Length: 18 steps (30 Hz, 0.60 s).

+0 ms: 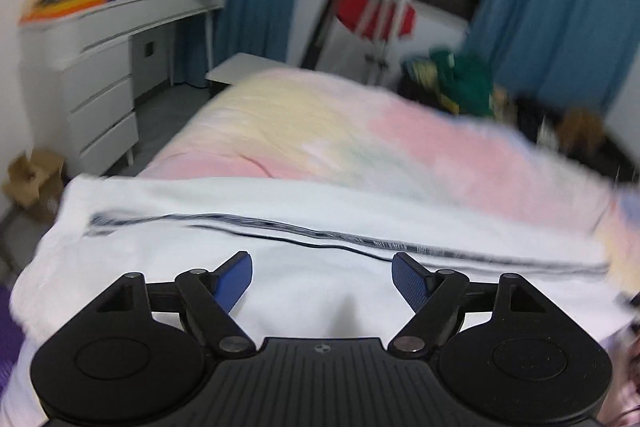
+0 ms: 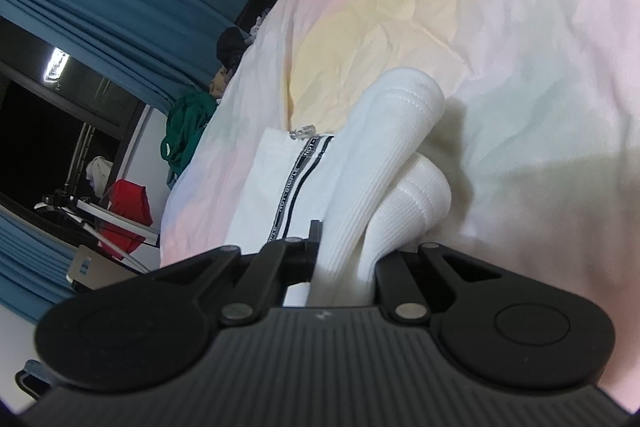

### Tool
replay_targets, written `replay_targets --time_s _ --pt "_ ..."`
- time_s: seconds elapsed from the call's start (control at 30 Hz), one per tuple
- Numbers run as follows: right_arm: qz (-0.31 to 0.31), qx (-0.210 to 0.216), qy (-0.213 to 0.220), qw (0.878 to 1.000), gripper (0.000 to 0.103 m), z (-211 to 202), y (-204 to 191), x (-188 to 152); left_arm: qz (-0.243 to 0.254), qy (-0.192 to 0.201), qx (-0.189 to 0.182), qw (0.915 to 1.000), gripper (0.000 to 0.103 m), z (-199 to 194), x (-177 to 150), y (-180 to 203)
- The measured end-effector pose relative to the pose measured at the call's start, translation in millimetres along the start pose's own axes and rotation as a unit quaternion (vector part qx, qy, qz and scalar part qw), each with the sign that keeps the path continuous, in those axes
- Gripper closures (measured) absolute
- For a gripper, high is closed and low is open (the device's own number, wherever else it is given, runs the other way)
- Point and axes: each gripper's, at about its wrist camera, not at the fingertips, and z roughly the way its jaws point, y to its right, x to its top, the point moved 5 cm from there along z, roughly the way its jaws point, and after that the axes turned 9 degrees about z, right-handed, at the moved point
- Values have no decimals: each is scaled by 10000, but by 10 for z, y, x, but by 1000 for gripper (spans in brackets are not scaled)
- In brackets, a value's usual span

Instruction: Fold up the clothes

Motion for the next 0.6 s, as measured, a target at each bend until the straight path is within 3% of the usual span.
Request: replay_targets --time_s 0.13,0.33,0.6 --pt "68 87 59 9999 95 -32 -59 4 283 -286 109 9991 24 510 91 368" --pt "-110 91 120 9998 95 -69 -142 -14 457 -494 494 9965 24 1107 -33 512" --pt "-627 41 295 9976 95 -52 -293 -60 831 -295 657 9939 21 1317 -251 512"
